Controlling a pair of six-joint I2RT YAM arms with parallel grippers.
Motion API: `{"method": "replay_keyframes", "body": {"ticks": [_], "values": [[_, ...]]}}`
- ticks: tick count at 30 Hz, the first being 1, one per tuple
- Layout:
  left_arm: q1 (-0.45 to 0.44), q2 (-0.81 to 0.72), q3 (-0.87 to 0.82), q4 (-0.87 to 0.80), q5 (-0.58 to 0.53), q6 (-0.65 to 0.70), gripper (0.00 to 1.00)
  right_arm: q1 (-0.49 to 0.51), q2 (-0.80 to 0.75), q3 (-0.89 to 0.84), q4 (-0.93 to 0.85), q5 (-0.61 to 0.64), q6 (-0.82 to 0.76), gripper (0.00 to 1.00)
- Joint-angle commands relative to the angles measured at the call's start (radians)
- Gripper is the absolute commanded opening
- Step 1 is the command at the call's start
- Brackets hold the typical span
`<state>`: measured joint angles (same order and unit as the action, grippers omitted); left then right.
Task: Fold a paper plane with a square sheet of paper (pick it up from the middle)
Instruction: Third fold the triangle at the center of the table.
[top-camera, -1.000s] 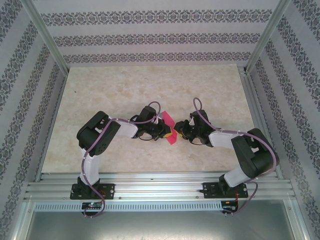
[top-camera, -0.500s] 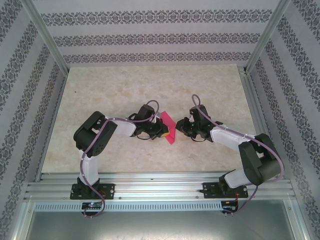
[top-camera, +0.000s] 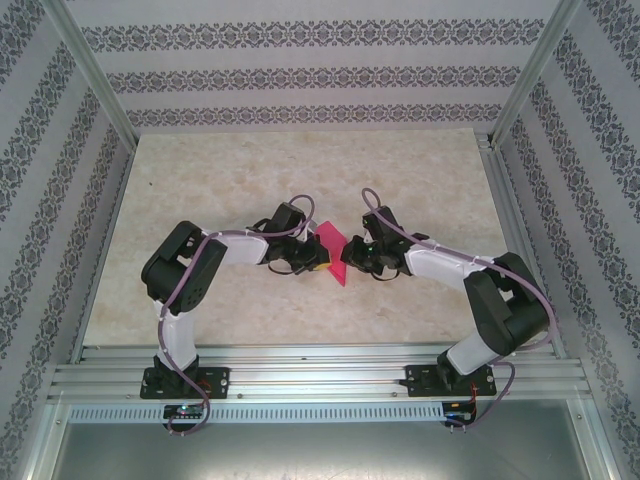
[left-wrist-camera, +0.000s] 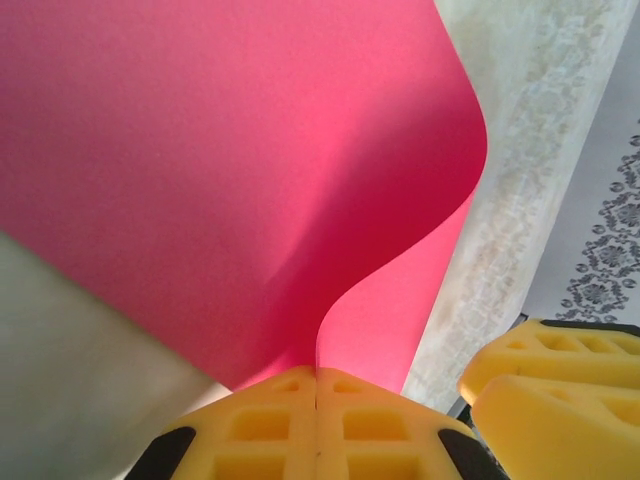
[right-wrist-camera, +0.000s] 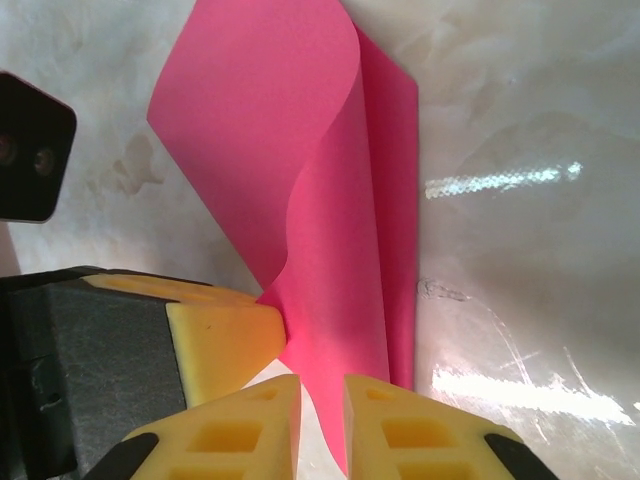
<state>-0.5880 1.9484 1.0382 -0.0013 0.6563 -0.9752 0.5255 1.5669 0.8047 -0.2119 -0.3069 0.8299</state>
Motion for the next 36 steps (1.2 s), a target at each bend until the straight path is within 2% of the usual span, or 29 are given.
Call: {"method": "replay_keyframes", "body": {"ticks": [1, 8, 36], "values": [[0.014, -0.031, 0.044, -0.08, -0.025, 0.082, 0.02, 0.023, 0.027, 0.039, -0.026, 0.023, -0.032, 0.16], [0.019, -0.014, 0.072, -0.115, -0.023, 0.107, 0.02, 0.039, 0.077, 0.06, -0.04, 0.028, -0.038, 0.12], [0.02, 0.06, 0.102, -0.135, -0.039, 0.137, 0.03, 0.049, 0.104, 0.053, -0.077, 0.007, -0.061, 0.14]]}}
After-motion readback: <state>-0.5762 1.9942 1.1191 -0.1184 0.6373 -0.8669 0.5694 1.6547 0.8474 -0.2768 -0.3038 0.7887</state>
